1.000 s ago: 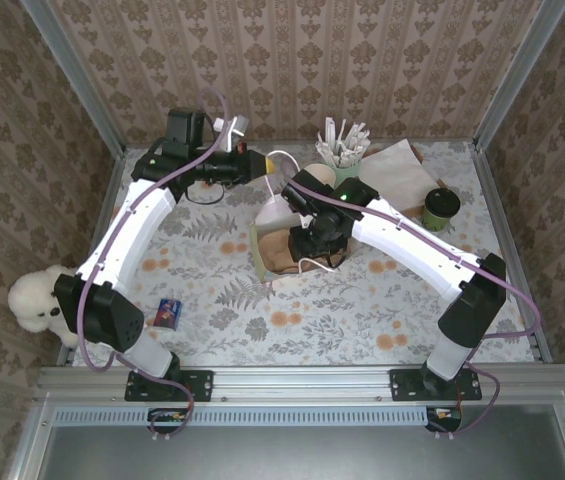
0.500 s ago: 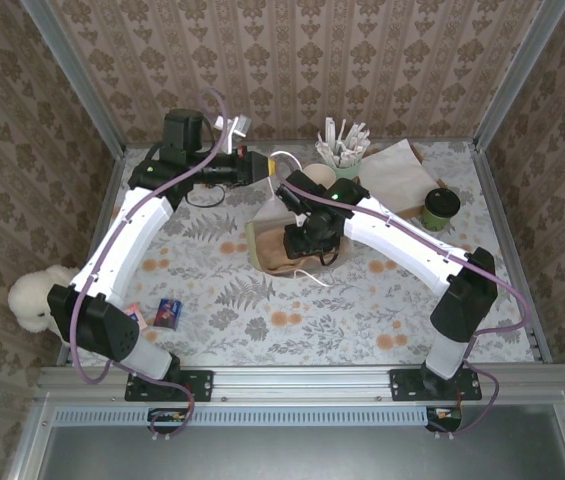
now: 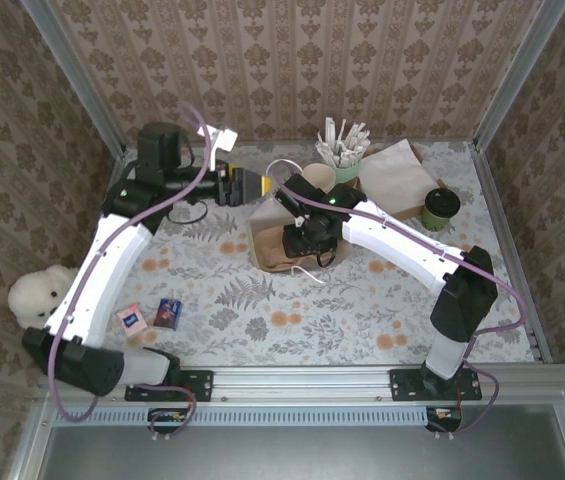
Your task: Pack the takeout coffee
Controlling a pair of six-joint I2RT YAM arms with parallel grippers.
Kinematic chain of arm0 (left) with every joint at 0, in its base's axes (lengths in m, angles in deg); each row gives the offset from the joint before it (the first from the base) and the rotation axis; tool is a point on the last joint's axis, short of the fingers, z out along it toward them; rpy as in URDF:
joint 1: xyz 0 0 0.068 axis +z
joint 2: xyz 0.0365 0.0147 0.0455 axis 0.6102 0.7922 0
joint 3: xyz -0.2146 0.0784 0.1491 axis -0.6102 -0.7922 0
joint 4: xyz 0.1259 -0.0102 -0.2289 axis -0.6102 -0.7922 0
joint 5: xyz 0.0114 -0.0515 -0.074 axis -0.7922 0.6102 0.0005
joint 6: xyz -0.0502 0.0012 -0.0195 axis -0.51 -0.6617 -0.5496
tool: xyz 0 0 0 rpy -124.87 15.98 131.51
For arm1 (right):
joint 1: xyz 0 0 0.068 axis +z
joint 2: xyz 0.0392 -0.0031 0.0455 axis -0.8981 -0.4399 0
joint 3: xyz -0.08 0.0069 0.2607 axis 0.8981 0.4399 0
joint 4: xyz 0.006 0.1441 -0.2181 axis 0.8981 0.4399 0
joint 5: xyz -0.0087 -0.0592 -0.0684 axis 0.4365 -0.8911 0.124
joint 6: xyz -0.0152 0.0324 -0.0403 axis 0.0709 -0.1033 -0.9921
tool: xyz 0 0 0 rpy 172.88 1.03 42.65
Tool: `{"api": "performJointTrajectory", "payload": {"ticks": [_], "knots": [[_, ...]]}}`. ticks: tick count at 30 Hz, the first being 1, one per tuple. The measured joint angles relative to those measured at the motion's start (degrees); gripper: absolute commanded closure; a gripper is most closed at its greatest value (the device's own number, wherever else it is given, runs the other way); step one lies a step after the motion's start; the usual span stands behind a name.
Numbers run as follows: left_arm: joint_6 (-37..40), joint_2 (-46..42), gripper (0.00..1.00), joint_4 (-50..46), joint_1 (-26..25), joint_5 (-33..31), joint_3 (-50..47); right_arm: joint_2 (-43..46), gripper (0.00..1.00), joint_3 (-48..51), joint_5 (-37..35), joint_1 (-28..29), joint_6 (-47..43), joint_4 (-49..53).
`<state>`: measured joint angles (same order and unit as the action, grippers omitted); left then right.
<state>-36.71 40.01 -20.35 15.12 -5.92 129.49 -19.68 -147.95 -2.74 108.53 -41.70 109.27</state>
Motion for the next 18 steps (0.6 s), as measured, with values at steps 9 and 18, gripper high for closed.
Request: {"api": "performJointTrajectory", "payload": {"ticks": [9,18], "knots": [[8.52,-17.05,0.0,5.77,-1.77,-2.51,-17.03,0.0,0.58,0.68,0.44,-0.5,0.15,-0.42],[21.29,-23.65,0.0,12.55,-15.43,-4.96,-25.99,0.0,0.58,0.68,0.61,-0.76,0.48,-0.68]]}}
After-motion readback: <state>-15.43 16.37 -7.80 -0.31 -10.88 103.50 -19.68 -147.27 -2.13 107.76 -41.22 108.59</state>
